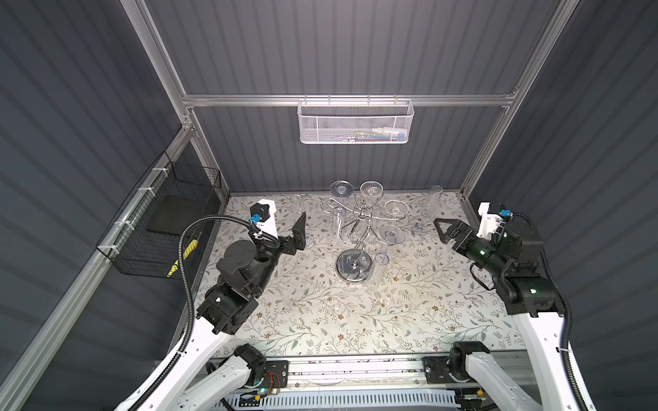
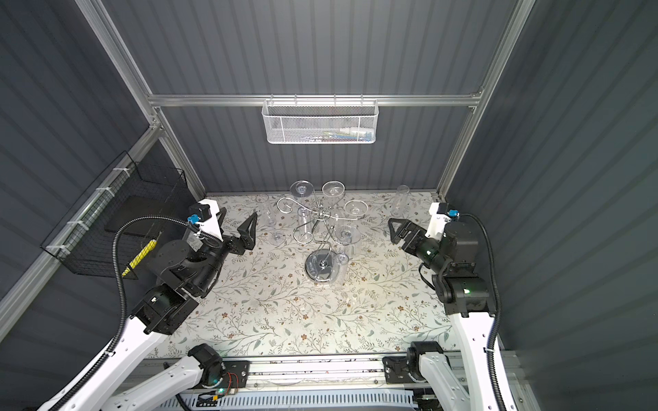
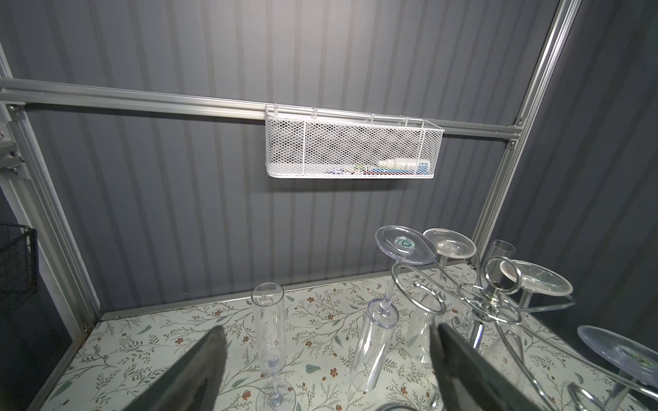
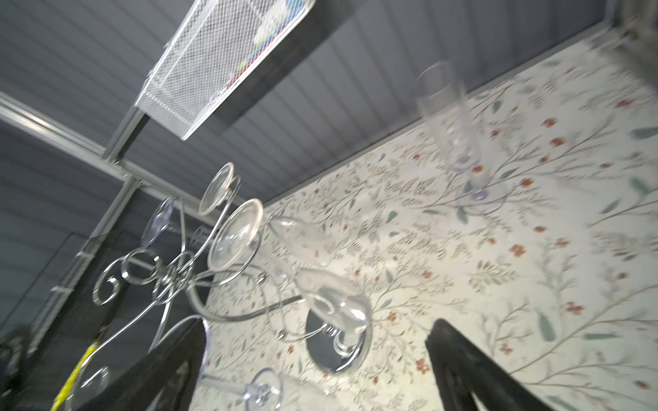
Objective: Take the wine glass off the wine glass rack
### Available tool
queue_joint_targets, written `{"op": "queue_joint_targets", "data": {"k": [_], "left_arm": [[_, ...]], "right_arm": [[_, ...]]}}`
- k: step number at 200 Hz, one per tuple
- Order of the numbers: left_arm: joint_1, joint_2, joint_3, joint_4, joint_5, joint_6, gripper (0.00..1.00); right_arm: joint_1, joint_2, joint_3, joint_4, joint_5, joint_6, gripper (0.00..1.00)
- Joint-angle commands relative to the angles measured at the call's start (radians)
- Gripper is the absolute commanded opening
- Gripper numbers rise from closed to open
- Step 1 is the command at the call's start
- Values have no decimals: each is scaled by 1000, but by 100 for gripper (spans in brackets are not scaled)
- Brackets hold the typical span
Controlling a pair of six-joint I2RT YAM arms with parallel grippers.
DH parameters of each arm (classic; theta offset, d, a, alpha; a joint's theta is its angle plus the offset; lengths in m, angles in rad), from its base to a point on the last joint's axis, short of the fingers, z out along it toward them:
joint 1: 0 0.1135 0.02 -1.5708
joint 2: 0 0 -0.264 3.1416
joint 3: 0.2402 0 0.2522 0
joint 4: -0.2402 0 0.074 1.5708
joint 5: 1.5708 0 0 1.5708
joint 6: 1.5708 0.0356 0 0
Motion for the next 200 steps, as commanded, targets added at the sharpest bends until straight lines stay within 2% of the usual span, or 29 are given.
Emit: {"op": "queue_joint_targets", "data": {"k": [1, 60, 76, 144, 180, 200], "left_arm": [[-6, -6, 3, 38, -4, -12, 91], [-6, -28, -16, 10, 14, -53, 91], [-6, -39, -22, 1, 14, -65, 91], [-6, -41, -39, -8, 12, -88, 91], [-5, -32, -41, -6, 3, -87, 91], [-6, -30, -41, -6, 3, -86, 91]], "right_arm": [[33, -8, 23, 10, -167, 108, 98], [165, 1, 33, -4, -168, 194, 90], [174, 3, 22, 3, -169, 227, 86], [205, 4, -18, 81, -177, 310, 83], [214, 28, -16, 93, -216, 345, 81], [216, 45, -36, 163, -257, 388, 79]]}}
